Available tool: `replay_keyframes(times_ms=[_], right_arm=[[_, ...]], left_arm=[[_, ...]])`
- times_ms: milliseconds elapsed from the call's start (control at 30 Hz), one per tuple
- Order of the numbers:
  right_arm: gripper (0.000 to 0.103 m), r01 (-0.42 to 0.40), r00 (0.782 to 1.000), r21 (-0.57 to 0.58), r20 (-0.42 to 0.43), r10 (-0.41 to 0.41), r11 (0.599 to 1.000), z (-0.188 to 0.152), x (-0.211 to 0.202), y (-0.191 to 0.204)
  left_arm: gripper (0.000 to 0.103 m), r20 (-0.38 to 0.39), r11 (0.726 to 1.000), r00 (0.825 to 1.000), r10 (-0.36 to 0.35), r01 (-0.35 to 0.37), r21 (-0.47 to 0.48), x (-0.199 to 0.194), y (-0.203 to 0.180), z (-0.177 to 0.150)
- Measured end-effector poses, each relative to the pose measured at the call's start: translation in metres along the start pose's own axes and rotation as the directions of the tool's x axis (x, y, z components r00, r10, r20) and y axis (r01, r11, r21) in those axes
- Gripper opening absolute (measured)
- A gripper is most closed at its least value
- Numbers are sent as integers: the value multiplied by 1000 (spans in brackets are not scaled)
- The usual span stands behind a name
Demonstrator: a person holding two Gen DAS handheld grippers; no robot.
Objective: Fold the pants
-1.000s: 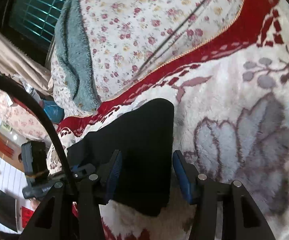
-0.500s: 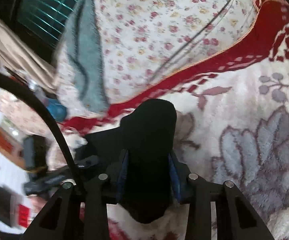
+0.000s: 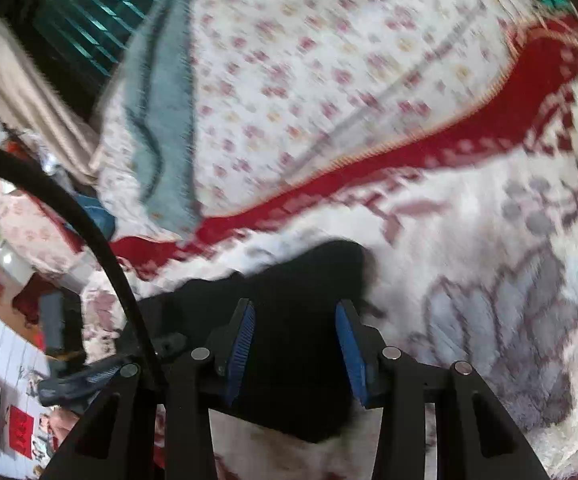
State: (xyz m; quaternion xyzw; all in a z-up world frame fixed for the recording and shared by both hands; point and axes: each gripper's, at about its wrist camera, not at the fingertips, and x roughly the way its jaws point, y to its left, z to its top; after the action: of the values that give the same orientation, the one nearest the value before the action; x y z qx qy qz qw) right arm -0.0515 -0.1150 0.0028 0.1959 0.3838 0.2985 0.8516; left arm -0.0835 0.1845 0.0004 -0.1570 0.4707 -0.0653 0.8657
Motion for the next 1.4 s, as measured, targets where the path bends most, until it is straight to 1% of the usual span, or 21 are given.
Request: replay_keyframes(times_ms=[67,167,300,367,500,567,633,667,700,767,900,967,1067,1167,1400], right_arm=[[46,-50,999,-55,-9,50,997,2,4,20],[47,-84,996,-121,-21,82,989,0,15,44],[48,-132,991,-196,-50,125,972,-5,37,77],[52,-155,987,-219,-78,141,963,-8,51,89],[53,-194,977,-281,-141,159,940,-12,79,117],[53,-219,970,-322,-170,172,921,-12,93,134],[53,-238,966,-350,-186,182,906,-13,104,147],[53,-252,962,-365,-198,190,896,-13,110,155],[53,-265,957,-380,-214,195,886,-13,118,163],[53,-286,949,-404,-244,199,869,-14,134,178],[53,-321,932,-440,-305,196,839,-16,165,202],[53,-336,924,-446,-329,197,829,-16,178,211],[53,-361,913,-432,-346,217,827,-15,192,222],[53,-367,911,-425,-345,227,828,-15,197,228],[53,-374,905,-444,-367,216,814,-15,212,238]], left_arm=[[29,34,999,998,49,-49,-4,-12,6,0],[29,76,994,991,113,-112,-15,-26,17,0],[29,103,986,981,163,-159,-43,-42,33,-3],[29,112,982,977,181,-175,-67,-48,42,-6],[29,110,977,977,185,-171,-123,-60,61,-12],[30,116,970,977,180,-157,-184,-69,78,-18],[50,123,960,977,173,-139,-242,-77,91,-27],[63,135,951,977,164,-120,-285,-81,101,-33],[64,147,938,977,156,-100,-332,-86,112,-39],[64,131,913,978,165,-101,-394,-90,129,-47],[64,117,886,972,204,-133,-444,-93,149,-58],[64,108,878,973,205,-134,-460,-92,156,-61],[64,100,870,970,223,-152,-469,-90,160,-64],[64,100,865,966,237,-163,-474,-88,163,-65],[64,104,862,970,221,-144,-485,-84,166,-62]])
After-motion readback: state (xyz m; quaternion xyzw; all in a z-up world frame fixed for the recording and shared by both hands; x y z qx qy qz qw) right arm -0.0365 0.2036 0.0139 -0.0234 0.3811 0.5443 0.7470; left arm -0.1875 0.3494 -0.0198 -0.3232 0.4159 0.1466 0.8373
